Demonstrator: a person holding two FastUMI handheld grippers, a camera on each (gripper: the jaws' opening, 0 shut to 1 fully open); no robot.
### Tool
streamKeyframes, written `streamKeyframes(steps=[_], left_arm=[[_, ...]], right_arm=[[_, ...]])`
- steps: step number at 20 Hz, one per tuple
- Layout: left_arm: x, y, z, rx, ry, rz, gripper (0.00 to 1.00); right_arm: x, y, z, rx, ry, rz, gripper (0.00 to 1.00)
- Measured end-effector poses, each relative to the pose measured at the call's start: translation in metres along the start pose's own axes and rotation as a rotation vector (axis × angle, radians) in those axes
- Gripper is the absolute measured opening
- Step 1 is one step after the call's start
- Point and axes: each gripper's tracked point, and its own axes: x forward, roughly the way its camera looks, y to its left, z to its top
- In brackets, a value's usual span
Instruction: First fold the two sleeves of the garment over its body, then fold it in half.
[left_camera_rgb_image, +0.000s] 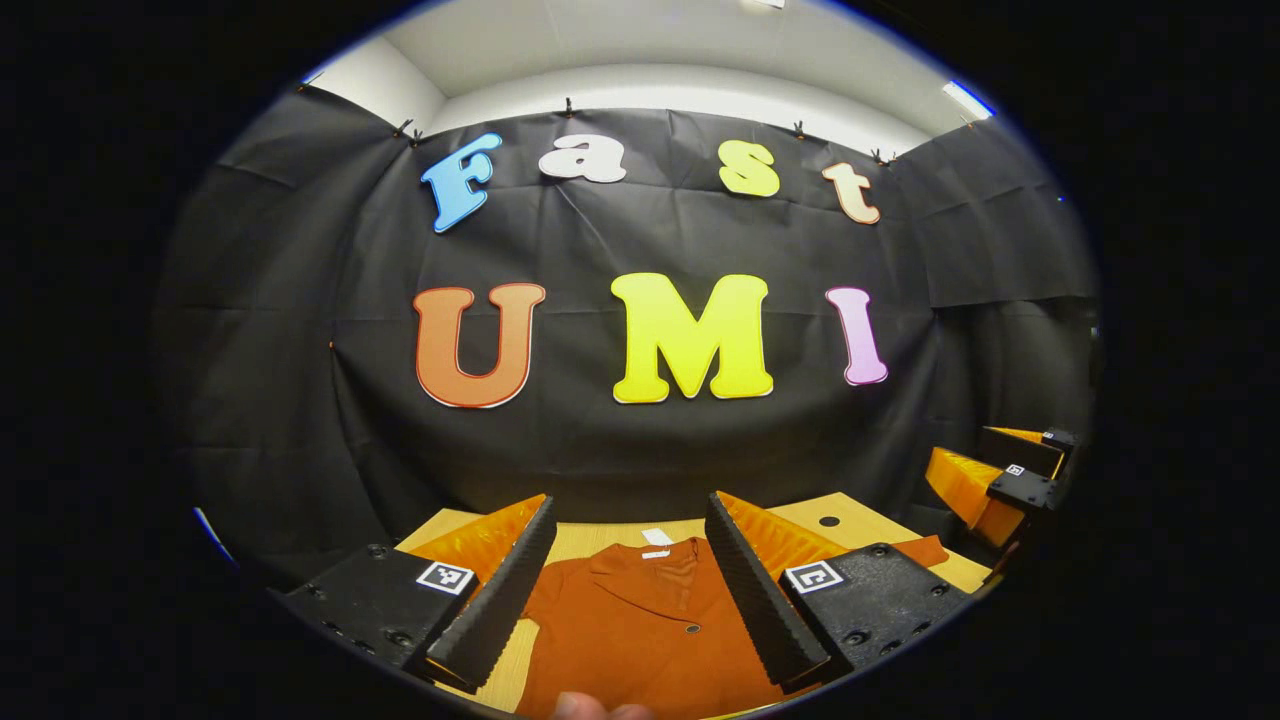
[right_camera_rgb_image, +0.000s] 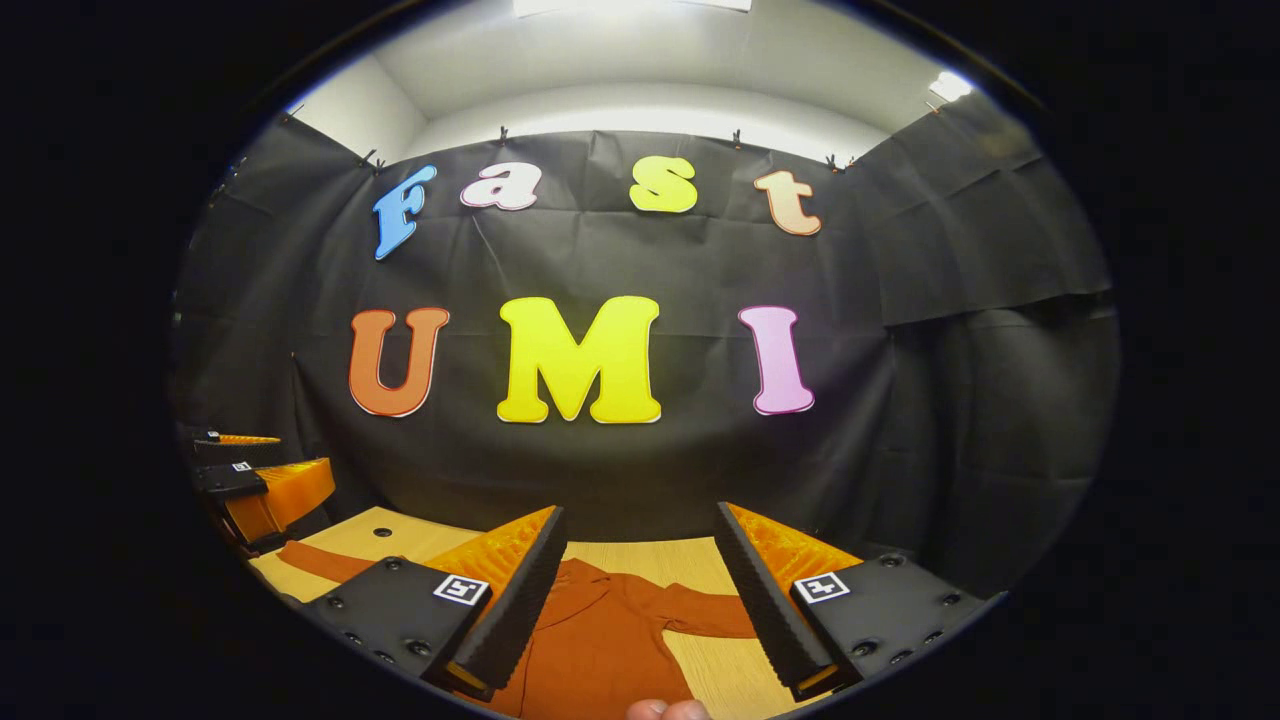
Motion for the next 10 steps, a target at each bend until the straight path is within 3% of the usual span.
streamKeyframes(steps=[10], left_arm=[[-0.002, 0.006, -0.002, 0.002, 0.005, 0.015, 0.97]], right_arm=[[0.006, 0.011, -0.004, 0.002, 0.006, 0.022, 0.94]])
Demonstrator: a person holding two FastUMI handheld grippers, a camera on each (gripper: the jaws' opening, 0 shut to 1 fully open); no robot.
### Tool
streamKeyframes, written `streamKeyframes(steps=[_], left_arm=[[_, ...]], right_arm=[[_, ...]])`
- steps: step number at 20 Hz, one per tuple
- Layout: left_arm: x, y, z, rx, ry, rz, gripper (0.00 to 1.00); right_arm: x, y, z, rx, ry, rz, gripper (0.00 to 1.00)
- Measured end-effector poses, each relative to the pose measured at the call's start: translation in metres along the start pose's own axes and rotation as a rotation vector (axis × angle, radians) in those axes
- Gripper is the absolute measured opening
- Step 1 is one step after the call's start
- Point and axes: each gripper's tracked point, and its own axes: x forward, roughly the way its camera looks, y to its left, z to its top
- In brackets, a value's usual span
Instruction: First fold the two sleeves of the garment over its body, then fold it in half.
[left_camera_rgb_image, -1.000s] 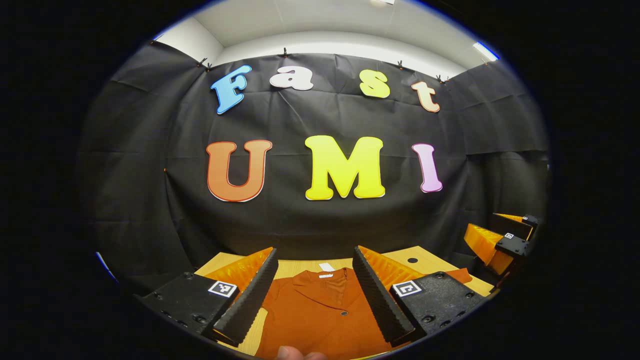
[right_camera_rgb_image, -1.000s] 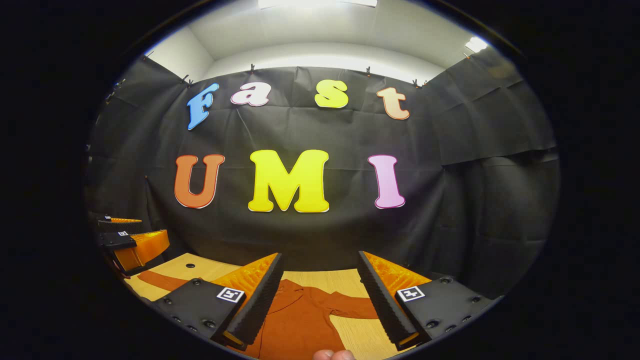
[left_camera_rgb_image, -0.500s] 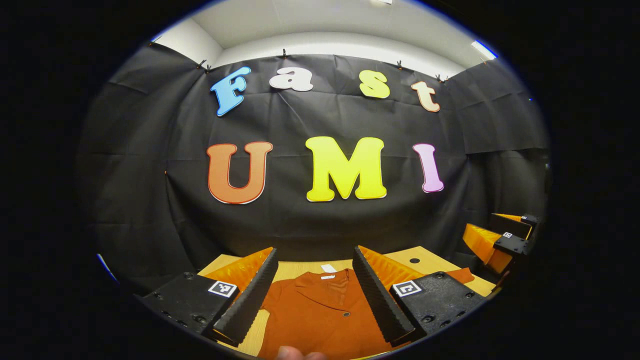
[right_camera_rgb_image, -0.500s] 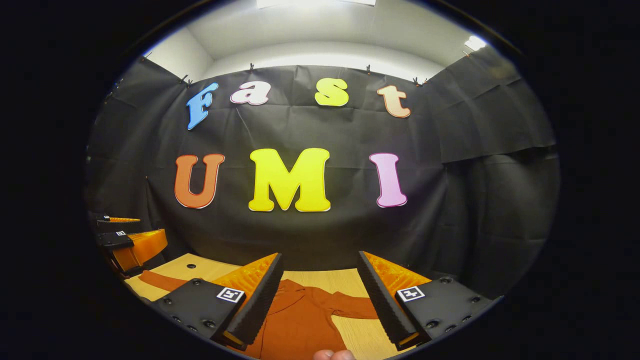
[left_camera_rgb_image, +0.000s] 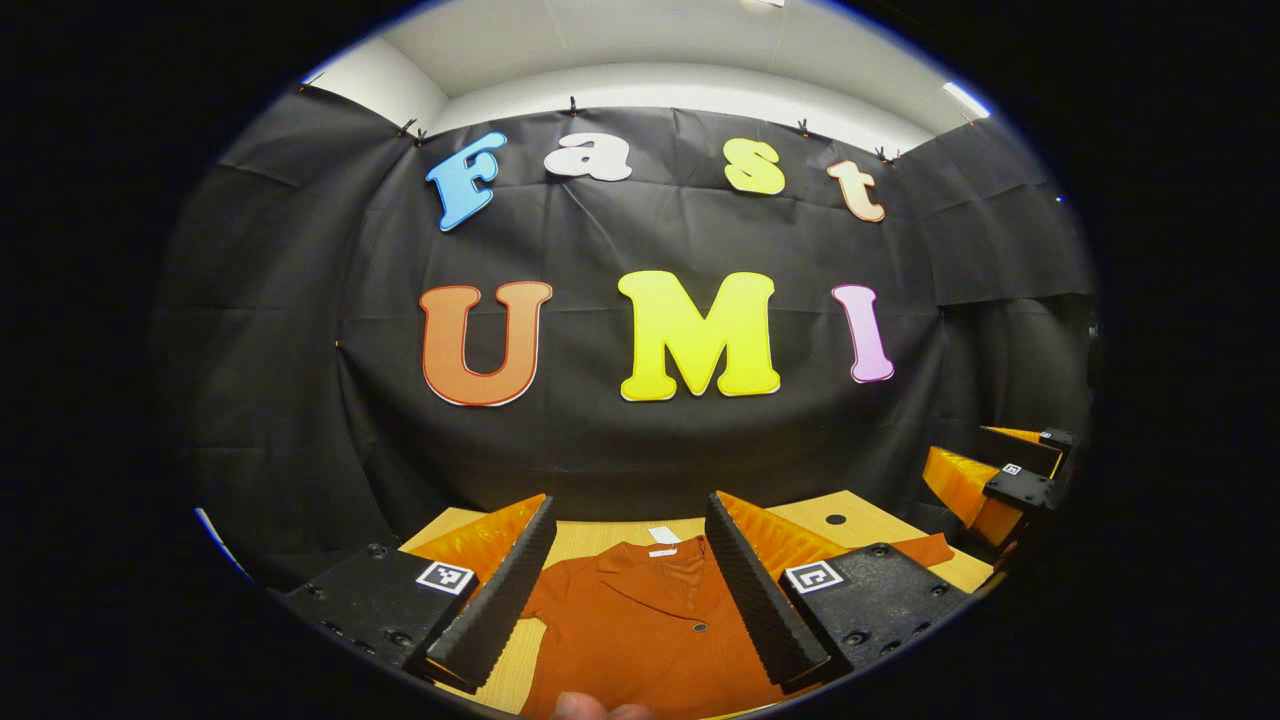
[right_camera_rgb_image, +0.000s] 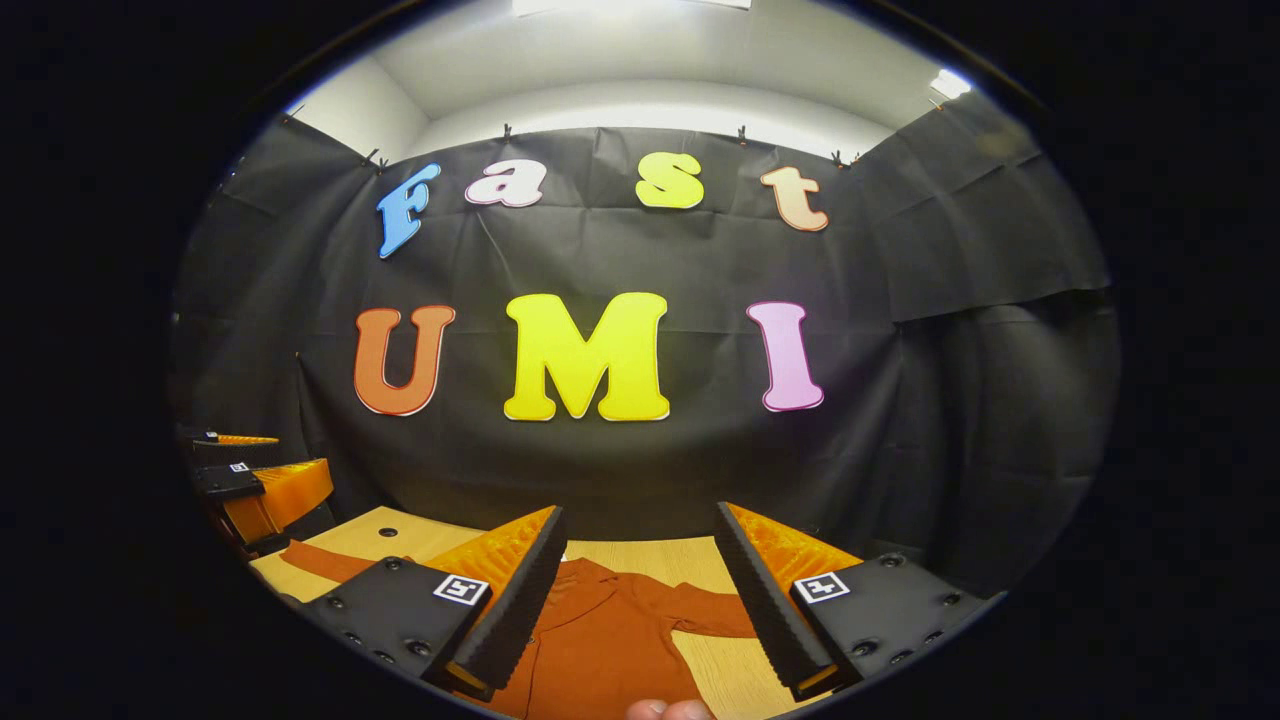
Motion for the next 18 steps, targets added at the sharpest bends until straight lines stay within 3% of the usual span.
streamKeyframes(steps=[18], left_arm=[[0.007, -0.007, 0.000, 0.004, -0.001, -0.017, 0.97]], right_arm=[[0.004, -0.016, -0.001, 0.003, 0.004, -0.029, 0.95]])
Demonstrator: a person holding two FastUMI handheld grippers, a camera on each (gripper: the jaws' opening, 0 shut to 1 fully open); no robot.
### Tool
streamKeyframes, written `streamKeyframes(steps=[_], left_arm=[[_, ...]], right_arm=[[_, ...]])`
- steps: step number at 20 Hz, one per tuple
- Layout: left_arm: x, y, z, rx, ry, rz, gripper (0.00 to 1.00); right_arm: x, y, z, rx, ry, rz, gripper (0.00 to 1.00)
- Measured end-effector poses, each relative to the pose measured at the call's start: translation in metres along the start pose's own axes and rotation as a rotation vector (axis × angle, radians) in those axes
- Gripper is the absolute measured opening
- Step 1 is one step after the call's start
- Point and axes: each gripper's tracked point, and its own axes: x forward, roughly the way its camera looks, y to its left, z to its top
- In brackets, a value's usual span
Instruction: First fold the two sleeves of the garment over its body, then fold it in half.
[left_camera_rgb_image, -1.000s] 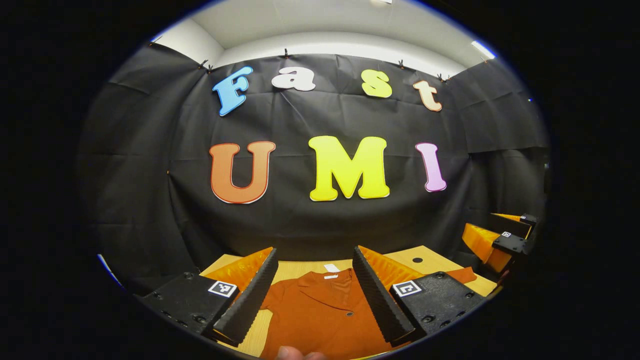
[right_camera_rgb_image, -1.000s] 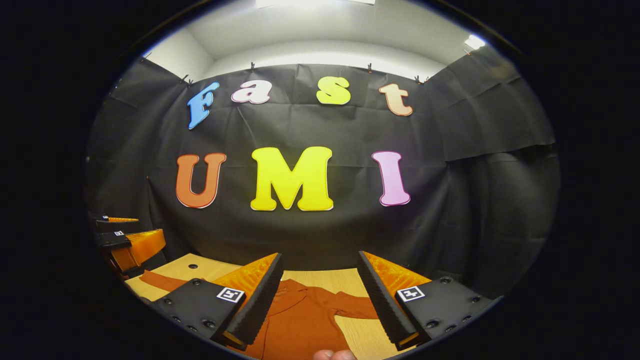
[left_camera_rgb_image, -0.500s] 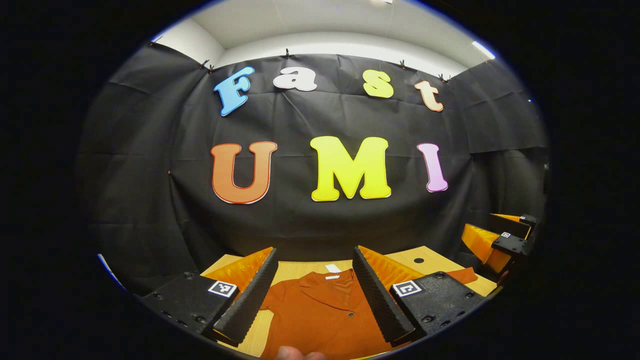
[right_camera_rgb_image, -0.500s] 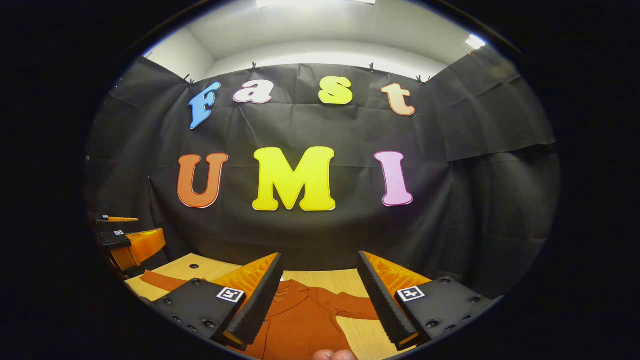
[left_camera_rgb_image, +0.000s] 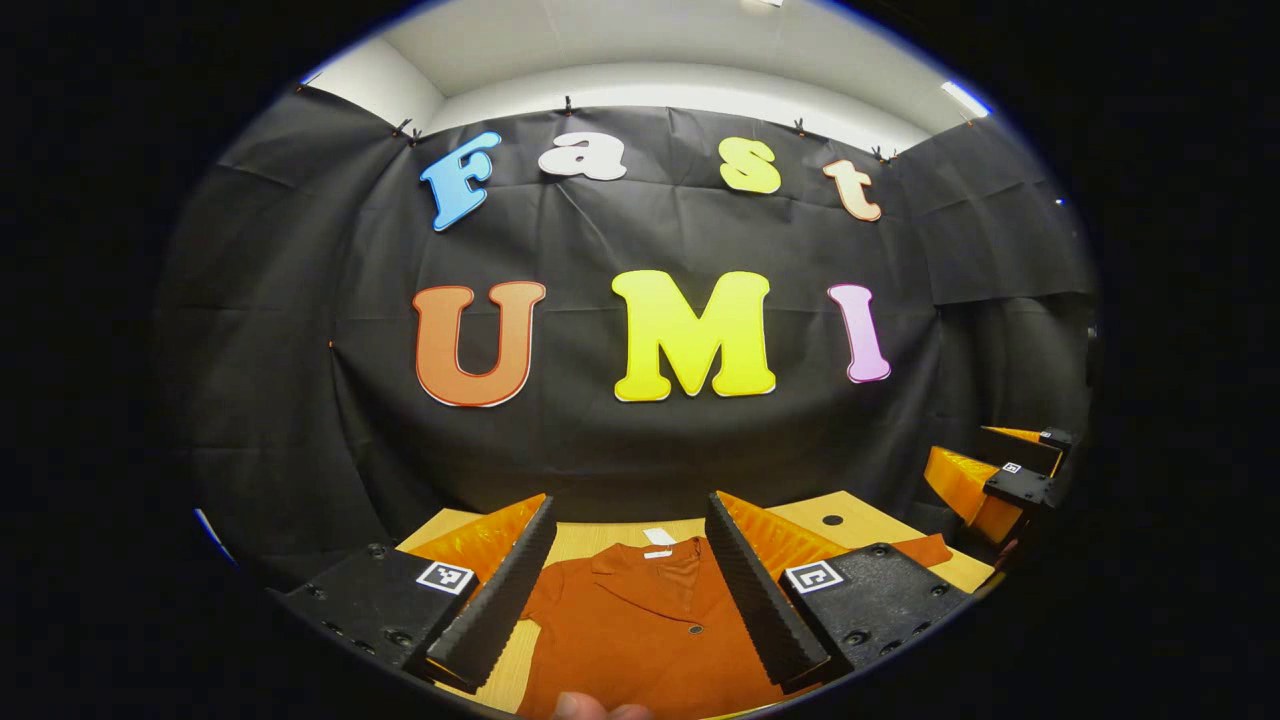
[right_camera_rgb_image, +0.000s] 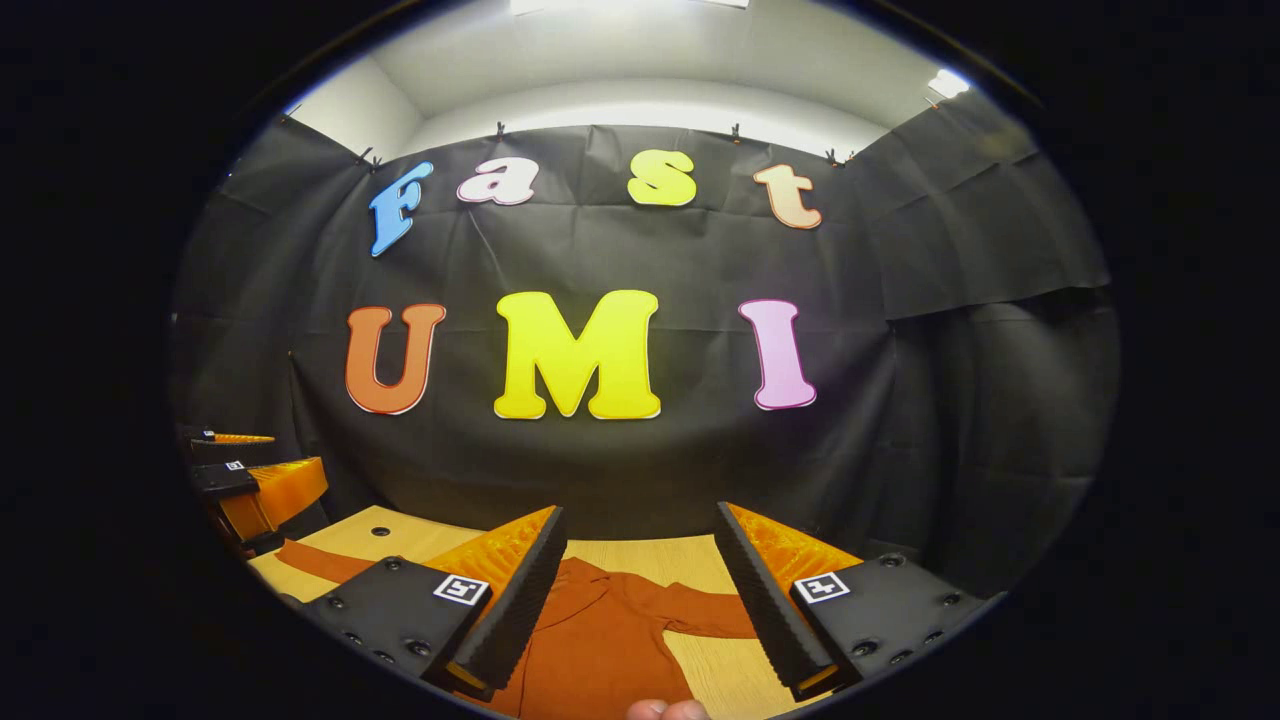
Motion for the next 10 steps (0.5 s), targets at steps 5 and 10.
streamKeyframes(steps=[5, 10], left_arm=[[0.0014, -0.0010, 0.0002, 0.002, -0.002, -0.002, 0.97], [0.0005, -0.0004, 0.0020, -0.001, -0.006, -0.001, 0.97]], right_arm=[[0.0012, -0.0019, -0.0006, 0.002, 0.000, -0.005, 0.95], [0.0031, -0.0023, -0.0010, -0.002, 0.000, -0.006, 0.94]])
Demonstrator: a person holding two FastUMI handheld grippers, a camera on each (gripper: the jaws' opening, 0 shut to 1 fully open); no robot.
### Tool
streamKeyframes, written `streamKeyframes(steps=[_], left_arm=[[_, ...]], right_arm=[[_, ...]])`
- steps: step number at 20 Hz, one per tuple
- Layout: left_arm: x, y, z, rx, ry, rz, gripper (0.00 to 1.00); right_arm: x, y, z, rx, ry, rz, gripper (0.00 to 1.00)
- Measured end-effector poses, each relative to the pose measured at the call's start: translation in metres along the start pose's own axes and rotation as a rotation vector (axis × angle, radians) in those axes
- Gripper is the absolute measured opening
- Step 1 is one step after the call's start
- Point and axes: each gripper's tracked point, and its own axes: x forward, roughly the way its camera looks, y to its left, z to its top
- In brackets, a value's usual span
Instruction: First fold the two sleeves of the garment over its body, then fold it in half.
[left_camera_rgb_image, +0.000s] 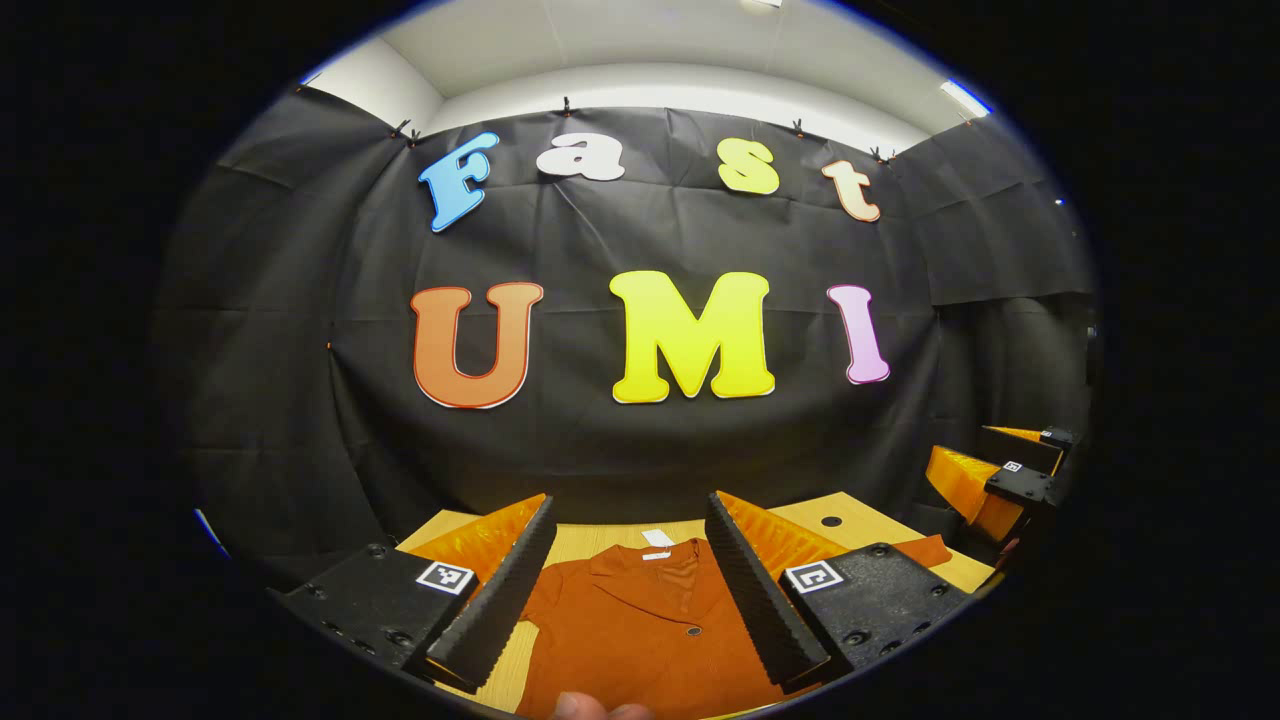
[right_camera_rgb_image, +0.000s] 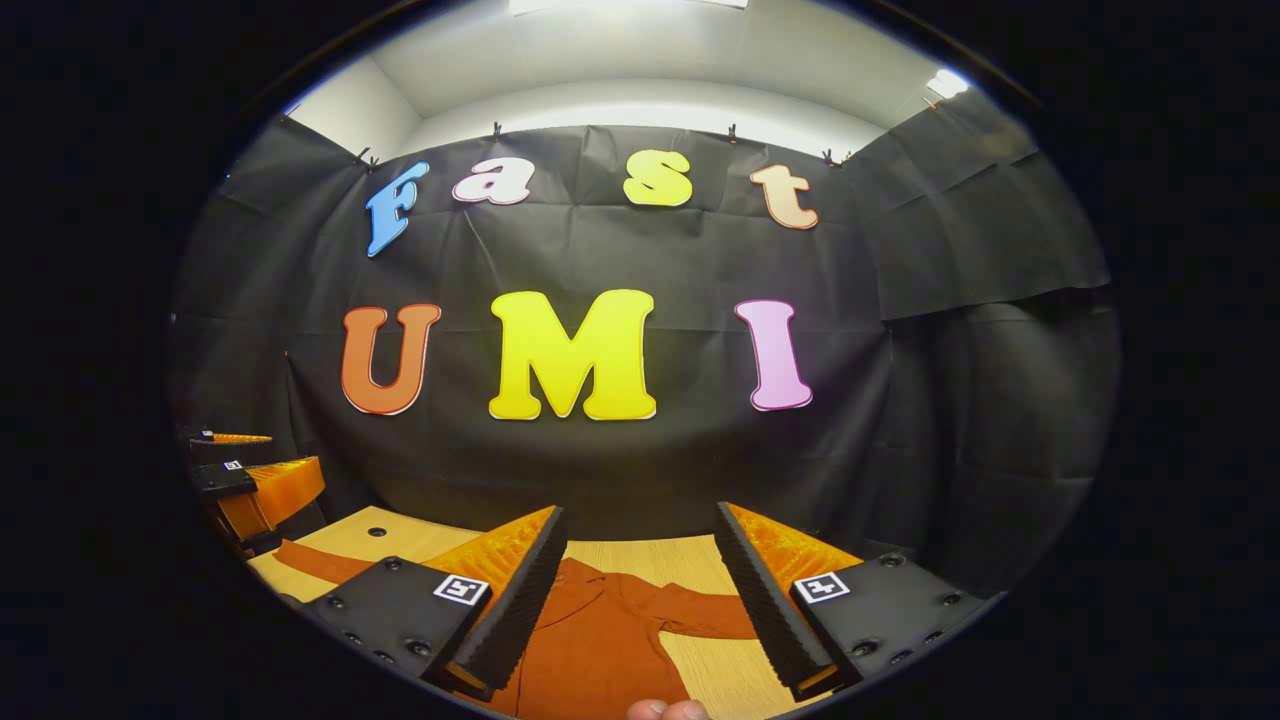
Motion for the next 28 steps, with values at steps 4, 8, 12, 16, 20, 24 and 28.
streamKeyframes(steps=[4, 8, 12, 16, 20, 24, 28], left_arm=[[-0.001, -0.002, 0.002, -0.012, -0.017, -0.004, 0.97], [0.000, -0.010, -0.004, -0.013, -0.004, -0.024, 0.97], [0.003, -0.019, -0.007, -0.013, 0.004, -0.038, 0.97], [0.005, -0.027, -0.013, -0.020, 0.020, -0.041, 0.97], [0.009, -0.043, -0.029, -0.030, 0.066, -0.053, 0.97], [0.021, -0.070, -0.047, -0.026, 0.117, -0.079, 0.97], [0.029, -0.105, -0.068, -0.029, 0.185, -0.125, 0.97]], right_arm=[[0.001, -0.004, -0.008, 0.003, 0.029, -0.015, 0.94], [-0.002, -0.011, -0.011, -0.004, 0.036, -0.025, 0.94], [-0.002, -0.016, -0.014, -0.007, 0.041, -0.026, 0.94], [0.003, -0.024, -0.026, 0.005, 0.081, -0.012, 0.94], [0.014, -0.049, -0.043, 0.014, 0.133, 0.015, 0.94], [0.032, -0.111, -0.067, 0.017, 0.207, -0.018, 0.94], [0.058, -0.192, -0.100, 0.035, 0.275, -0.103, 0.94]])
